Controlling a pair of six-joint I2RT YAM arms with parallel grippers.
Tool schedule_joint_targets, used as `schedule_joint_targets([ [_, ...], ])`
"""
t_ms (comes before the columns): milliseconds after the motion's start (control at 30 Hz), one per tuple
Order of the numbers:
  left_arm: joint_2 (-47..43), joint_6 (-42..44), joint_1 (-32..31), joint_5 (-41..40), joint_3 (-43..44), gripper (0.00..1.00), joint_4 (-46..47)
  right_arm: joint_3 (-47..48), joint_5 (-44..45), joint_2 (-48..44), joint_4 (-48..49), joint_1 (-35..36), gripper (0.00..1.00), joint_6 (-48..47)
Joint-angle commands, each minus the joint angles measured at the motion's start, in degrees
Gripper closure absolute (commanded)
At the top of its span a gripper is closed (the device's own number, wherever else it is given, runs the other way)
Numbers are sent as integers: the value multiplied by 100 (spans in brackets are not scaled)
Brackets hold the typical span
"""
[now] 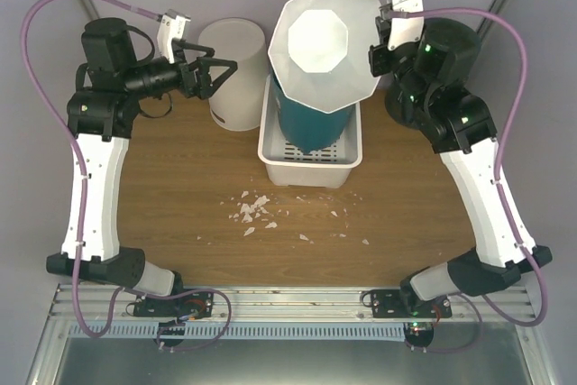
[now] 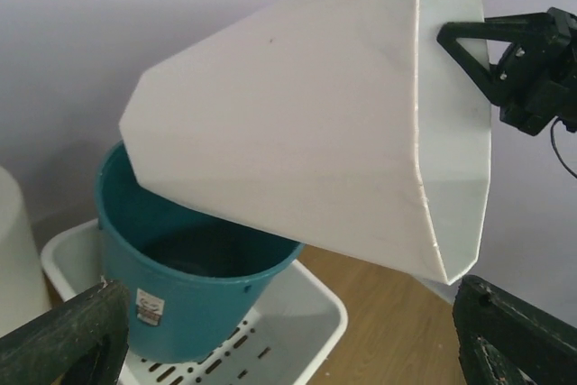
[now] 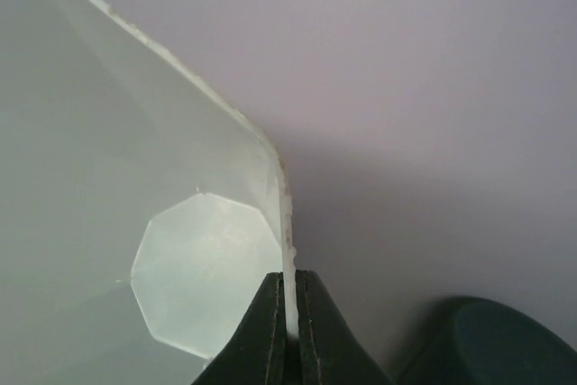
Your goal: Turn the large container upside down
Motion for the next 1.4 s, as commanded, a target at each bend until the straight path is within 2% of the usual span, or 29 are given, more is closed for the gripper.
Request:
schedule_joint_targets([
  [0,57,-257,19,821,-1,4,419,285,-164,-213,212,21,99,159],
  [100,32,-557,23,1307,-229,4,667,65,76,-413,465,30,99,-13],
  [200,10,-1084,50,2153,-695,4,1155,-244,318,-580,700,38,99,-249],
  [267,-83,-1969,62,2925,-1348,4,2032,-554,493,-720,948,44,99,-435],
  [367,-258,-3913,27,3674,-2571,6,3964,-935,742,-900,1276,68,99,-607],
  [433,-252,-4331,14,3829,-2797,8,4443,-1126,830,-965,1472,91,99,-703],
  [633,-145,-3387,15,3620,-2164,9,3492,-1306,782,-1011,1796,195,99,-871],
  [767,-19,-1650,12,2659,-1221,8,1821,-933,794,-946,1503,305,99,-834],
  [867,79,-868,2,1881,-651,6,1075,-618,876,-984,1190,353,99,-693],
  [967,158,-524,3,1653,-481,6,769,-104,1170,-980,611,359,99,-369],
  [1067,203,-417,8,1634,-558,6,668,11,1697,-1119,207,355,99,-149],
  [1167,220,-245,-34,1448,-546,6,548,-143,2146,-1357,-36,355,99,-9],
  [1367,295,635,-538,260,-144,5,-98,-846,2586,-1732,-38,352,99,-129],
])
